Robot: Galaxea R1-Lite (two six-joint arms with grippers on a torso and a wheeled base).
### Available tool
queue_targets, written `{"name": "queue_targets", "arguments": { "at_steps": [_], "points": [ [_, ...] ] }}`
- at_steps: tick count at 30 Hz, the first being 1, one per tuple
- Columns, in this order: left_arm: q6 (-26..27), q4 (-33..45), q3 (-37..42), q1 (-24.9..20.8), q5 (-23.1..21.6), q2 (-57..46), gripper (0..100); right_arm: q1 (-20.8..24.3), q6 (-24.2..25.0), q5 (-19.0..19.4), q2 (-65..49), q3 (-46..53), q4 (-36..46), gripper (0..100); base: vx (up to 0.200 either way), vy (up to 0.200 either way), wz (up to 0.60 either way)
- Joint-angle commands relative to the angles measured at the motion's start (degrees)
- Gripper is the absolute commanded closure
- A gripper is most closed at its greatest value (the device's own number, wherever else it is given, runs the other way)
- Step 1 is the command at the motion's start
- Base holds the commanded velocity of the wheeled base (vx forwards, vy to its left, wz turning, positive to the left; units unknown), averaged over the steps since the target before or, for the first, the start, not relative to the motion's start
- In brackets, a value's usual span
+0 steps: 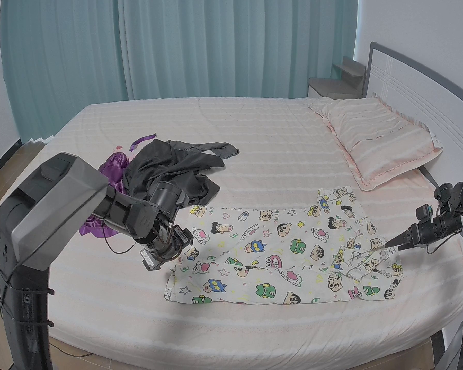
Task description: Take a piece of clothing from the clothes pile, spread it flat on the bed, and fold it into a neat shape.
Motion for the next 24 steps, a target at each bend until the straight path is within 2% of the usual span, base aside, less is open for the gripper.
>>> {"name": "queue_targets", "arguments": {
  "at_steps": [1,4,5,6,8,12,15,17,19,20,21,22,24],
  "points": [
    [0.01,-3.50,8.94,0.37,-2.87,-11.27,0,-0.30,6.47,2.83,-11.05,11.85,-6.69,0,0.000,0.000,0.00],
    [0.01,-4.20,12.11,0.28,-2.95,-13.99,0,0.49,9.99,2.75,-13.69,18.00,-13.72,0,0.000,0.000,0.00],
    [0.01,-4.20,12.11,0.28,-2.95,-13.99,0,0.49,9.99,2.75,-13.69,18.00,-13.72,0,0.000,0.000,0.00],
    [0.01,-4.20,14.22,0.28,-3.13,-15.93,0,1.72,15.09,2.75,-16.50,22.39,-19.53,0,0.000,0.000,0.00],
    [0.01,-4.29,16.33,0.28,-3.66,-17.77,0,2.60,21.15,2.66,-18.26,25.56,-26.38,0,0.000,0.000,0.00],
    [0.01,-4.29,18.96,0.11,-4.36,-20.67,0,3.83,25.63,1.78,-20.02,32.15,-39.56,0,0.000,0.000,0.00],
    [0.01,-4.38,20.63,0.02,-4.36,-22.34,0,7.26,35.65,-4.37,-21.78,35.66,-45.19,0,0.000,0.000,0.00],
    [0.01,-4.99,22.13,0.02,-4.36,-23.57,0,9.90,45.67,-11.05,-22.13,36.81,-49.94,0,0.000,0.000,0.00],
    [0.01,-6.66,23.88,0.02,-4.36,-24.72,0,12.71,51.91,-17.64,-21.25,38.74,-55.65,0,0.000,0.000,0.00],
    [-0.08,-7.45,24.67,0.02,-4.45,-25.42,0,13.94,53.32,-20.90,-20.63,39.71,-58.20,0,0.000,0.000,0.00],
    [-0.08,-7.45,24.67,0.02,-4.45,-25.42,0,13.94,53.32,-20.90,-20.63,39.71,-58.20,0,0.000,0.000,0.00],
    [-0.17,-9.30,27.22,-0.07,-4.54,-27.53,0,17.28,55.52,-29.42,-18.26,41.82,-62.68,0,0.000,0.000,0.00],
    [-0.17,-10.00,28.63,-0.07,-4.89,-28.67,0,19.12,56.75,-33.29,-16.59,42.61,-64.17,0,0.000,0.000,0.00]
  ]
}}
